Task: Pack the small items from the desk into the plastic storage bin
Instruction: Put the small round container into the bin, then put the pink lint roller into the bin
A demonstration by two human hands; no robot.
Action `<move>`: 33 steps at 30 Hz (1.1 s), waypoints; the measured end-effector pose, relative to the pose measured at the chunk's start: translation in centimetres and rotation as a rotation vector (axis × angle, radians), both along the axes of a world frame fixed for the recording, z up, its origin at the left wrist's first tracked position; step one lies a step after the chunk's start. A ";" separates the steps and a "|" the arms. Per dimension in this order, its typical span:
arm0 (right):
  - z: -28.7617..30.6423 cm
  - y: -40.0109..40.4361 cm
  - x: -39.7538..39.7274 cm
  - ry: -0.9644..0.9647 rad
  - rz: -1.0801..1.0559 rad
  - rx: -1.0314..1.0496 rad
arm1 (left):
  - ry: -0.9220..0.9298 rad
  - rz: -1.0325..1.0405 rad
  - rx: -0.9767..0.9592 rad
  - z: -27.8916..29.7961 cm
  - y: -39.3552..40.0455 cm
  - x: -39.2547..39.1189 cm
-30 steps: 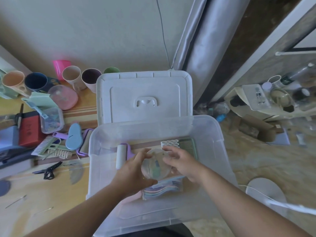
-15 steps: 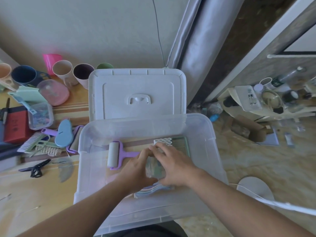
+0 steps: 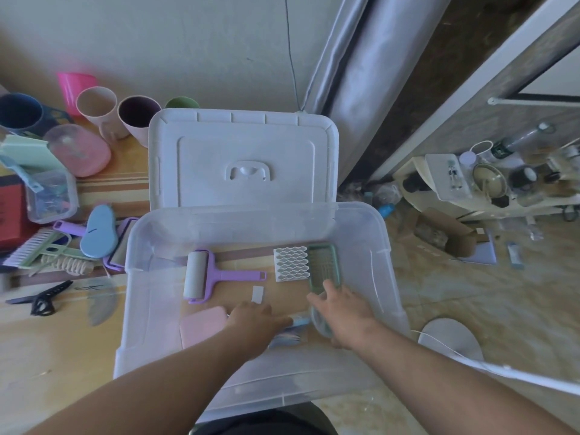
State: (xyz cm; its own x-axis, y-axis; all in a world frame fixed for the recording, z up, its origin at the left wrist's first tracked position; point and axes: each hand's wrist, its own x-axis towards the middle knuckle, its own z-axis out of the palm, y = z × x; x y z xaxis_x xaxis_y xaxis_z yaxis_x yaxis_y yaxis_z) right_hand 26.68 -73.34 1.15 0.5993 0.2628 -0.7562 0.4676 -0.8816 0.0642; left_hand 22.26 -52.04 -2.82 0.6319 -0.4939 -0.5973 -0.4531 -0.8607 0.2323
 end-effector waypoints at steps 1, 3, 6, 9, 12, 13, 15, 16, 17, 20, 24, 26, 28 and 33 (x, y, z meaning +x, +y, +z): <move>-0.2 0.2 0.1 0.016 -0.029 0.008 | -0.010 0.008 0.027 0.2 0.1 0.0; -0.4 0.4 0.7 0.051 -0.082 0.054 | -0.024 0.032 0.075 0.6 0.2 0.0; -0.7 0.1 1.3 0.115 -0.093 0.116 | -0.013 0.092 0.114 0.6 0.0 0.0; -0.9 -0.6 1.3 0.157 -0.109 0.137 | -0.012 0.108 0.089 0.1 0.4 -0.2; -0.9 -0.7 1.2 0.148 -0.112 0.148 | -0.004 0.087 0.023 -0.2 1.6 -0.4; -0.8 -0.5 1.1 0.114 -0.100 0.169 | 0.004 0.090 0.016 0.0 2.0 -0.3; -0.4 0.4 0.9 -0.024 -0.083 0.271 | -0.001 0.121 0.003 1.0 2.6 0.1; 0.0 1.2 0.7 -0.098 -0.097 0.345 | -0.022 0.144 -0.014 1.9 2.9 0.4; 0.4 2.3 0.6 -0.154 -0.130 0.425 | -0.052 0.180 -0.045 3.0 3.4 0.7; 1.8 6.7 0.8 -0.250 -0.199 0.660 | -0.193 0.371 -0.236 7.2 6.3 1.5; 4.2 13.7 1.9 -0.291 -0.177 0.972 | -0.499 0.572 -0.417 12.0 12.9 1.3; 6.0 17.4 2.6 -0.326 -0.154 1.096 | -0.619 0.670 -0.418 13.2 17.0 0.8; 7.7 21.3 3.1 -0.386 -0.103 1.189 | -0.708 0.790 -0.393 13.5 21.3 -0.2; 9.8 31.8 3.4 -0.349 0.056 1.237 | -0.708 1.025 -0.244 11.5 32.0 -4.7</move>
State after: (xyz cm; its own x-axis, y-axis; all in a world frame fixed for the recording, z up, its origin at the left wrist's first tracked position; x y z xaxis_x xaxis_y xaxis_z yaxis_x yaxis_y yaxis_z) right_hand 30.06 -41.55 10.97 0.6801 0.7049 0.2012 0.6300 -0.4217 -0.6522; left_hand 17.54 -20.08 8.63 0.9309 0.3596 0.0635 0.3033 -0.8584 0.4137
